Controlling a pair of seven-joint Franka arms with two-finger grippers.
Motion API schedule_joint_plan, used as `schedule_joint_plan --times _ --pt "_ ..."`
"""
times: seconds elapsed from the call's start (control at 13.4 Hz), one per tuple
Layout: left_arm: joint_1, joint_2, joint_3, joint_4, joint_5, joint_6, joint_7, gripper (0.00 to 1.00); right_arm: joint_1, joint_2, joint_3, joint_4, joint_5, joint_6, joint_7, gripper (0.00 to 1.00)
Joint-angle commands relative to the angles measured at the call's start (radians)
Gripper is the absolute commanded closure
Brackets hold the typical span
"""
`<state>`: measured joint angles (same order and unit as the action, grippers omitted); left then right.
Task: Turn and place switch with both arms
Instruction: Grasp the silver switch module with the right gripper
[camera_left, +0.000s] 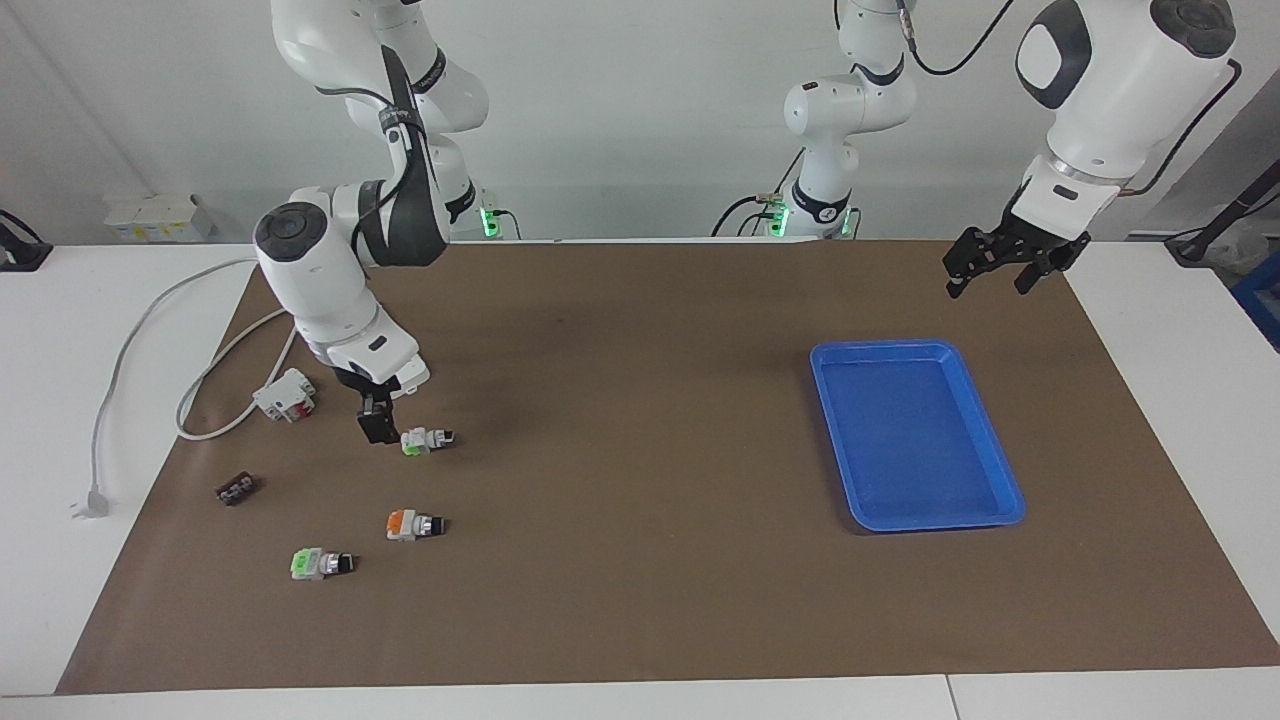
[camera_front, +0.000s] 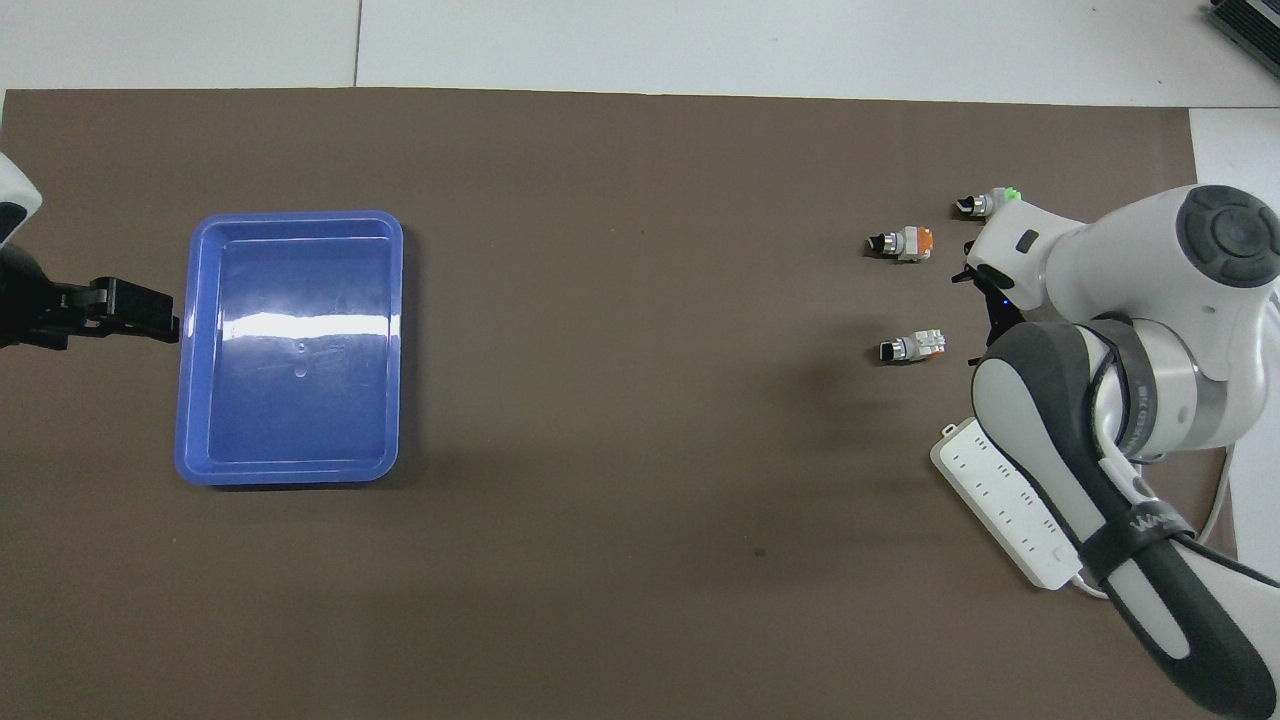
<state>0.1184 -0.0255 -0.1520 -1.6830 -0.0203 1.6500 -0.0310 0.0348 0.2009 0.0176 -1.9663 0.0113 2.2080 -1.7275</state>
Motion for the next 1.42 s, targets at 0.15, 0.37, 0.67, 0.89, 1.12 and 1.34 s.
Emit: schedule_joint_plan --times 0.15,0.37,0.67,0.89,1.12,1.34 --pt "-0.005 -0.033 -0.003 -0.021 -0.006 -0.006 -0.001 0.0 -0.042 0.071 0.004 -0.022 0.113 0.074 -0.183 0.14" --pt "0.003 -0.037 -0.003 -0.024 -0.006 -0.006 0.005 0.0 -0.064 0.127 0.004 -0.022 0.185 0.076 -0.246 0.14" --pt "-0.005 -0.039 -0.004 -0.032 -0.006 -0.004 -0.009 0.0 -0.065 0.146 0.004 -0.036 0.208 0.079 -0.267 0.15" --pt "0.001 -0.043 -0.004 -0.043 -0.006 -0.004 -0.001 0.0 -0.065 0.146 0.004 -0.036 0.222 0.078 -0.267 0.39" --pt "-0.005 -0.065 -0.004 -0.086 -0.007 0.026 0.002 0.0 -0.065 0.143 0.004 -0.036 0.223 0.068 -0.264 1.0" --pt "0.0 -0.077 -0.008 -0.125 -0.065 0.068 0.002 0.01 -0.065 0.121 0.004 -0.029 0.256 0.061 -0.264 1.0"
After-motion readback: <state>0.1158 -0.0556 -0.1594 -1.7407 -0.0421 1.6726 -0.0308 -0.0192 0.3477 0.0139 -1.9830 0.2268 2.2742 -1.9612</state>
